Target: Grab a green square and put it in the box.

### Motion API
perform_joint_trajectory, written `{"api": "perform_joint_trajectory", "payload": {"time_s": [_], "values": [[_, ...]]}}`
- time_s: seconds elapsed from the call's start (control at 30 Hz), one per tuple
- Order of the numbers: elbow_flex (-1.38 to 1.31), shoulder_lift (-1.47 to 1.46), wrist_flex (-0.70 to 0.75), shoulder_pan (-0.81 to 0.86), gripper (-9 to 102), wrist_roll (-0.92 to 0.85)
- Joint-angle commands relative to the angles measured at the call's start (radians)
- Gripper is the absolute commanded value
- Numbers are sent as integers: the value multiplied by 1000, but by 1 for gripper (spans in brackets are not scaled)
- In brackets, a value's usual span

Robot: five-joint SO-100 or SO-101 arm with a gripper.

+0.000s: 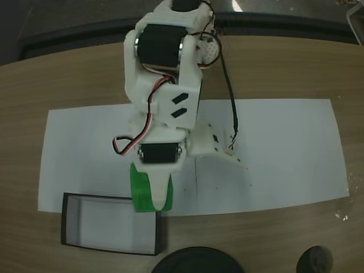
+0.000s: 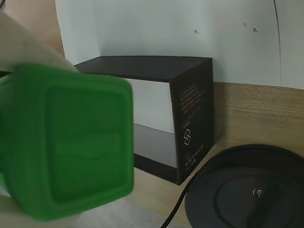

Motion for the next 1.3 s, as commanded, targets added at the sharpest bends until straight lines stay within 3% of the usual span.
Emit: {"api": "perform_joint_trajectory", "payload": {"time_s": [0.0,0.3,0.57,0.77,0.9,1.1,1.27], "values": [[-202,-110,-20,21,20,5],[-551,-449,-11,126,20,-5],[-592,-497,-20,153,21,-23],[-591,-491,-6,149,40,9],[-595,-477,12,153,35,11],[-594,-279,110,130,12,89],[-577,-21,170,104,11,184]]}}
